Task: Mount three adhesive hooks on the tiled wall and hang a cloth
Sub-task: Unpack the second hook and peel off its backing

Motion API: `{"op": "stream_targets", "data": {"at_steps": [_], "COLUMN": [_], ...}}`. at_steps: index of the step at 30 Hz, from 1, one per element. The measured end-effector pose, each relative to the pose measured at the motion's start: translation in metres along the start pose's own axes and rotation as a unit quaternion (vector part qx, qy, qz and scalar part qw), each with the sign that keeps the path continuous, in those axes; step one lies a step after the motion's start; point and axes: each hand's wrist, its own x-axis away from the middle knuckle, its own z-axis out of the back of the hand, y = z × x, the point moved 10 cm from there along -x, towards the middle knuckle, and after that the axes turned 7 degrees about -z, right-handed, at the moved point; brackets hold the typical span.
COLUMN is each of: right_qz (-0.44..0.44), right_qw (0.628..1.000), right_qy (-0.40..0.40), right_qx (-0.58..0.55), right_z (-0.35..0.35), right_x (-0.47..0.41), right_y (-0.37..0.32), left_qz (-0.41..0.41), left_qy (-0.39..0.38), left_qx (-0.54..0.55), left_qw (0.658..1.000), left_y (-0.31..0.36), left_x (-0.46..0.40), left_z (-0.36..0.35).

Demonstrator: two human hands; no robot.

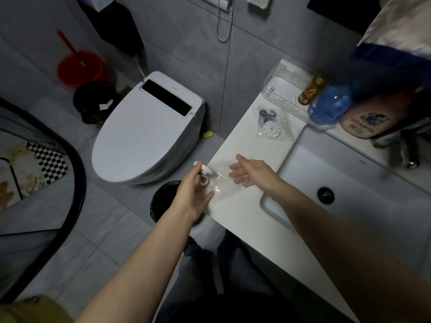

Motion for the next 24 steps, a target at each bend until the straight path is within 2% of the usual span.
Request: {"op": "stream_targets", "data": {"at_steps": [3, 6, 7, 9, 12, 17, 20, 24], "right_qz": [0.009, 0.102, 0.129, 0.165, 0.203, 0.28, 0.292, 0.311], "right_qw": [1.0, 0.989, 0.982, 0.968, 0.936, 0.878, 0.877, 0.873], "right_qy": [-0.008, 0.009, 0.009, 0.003, -0.017, -0.009, -0.008, -0.011], "right_qx": [0.006, 0.11, 0.14, 0.188, 0.286, 0.388, 0.382, 0.377], "right_z": [-0.001, 0.001, 0.001, 0.0, -0.006, -0.022, -0.028, -0.038], "right_x": [0.01, 0.023, 0.029, 0.038, 0.052, 0.08, 0.099, 0.119], "right_y": [-0.01, -0.033, -0.041, -0.057, -0.083, -0.127, -0.145, -0.162], "left_qz": [0.011, 0.004, -0.019, -0.115, -0.249, -0.302, -0.328, -0.36], "left_qy": [-0.011, -0.024, -0.018, -0.004, -0.074, -0.242, -0.276, -0.258], "left_qx": [0.025, 0.029, 0.023, -0.009, -0.09, -0.217, -0.239, -0.226], "left_qw": [1.0, 0.999, 0.999, 0.993, 0.961, 0.896, 0.871, 0.867], "left_y": [0.001, 0.007, 0.012, 0.035, 0.077, 0.101, 0.112, 0.125], "left_x": [0.006, 0.009, 0.009, 0.009, 0.03, 0.07, 0.088, 0.102], "left_z": [-0.003, -0.002, 0.001, 0.008, -0.009, -0.044, -0.047, -0.04]}}
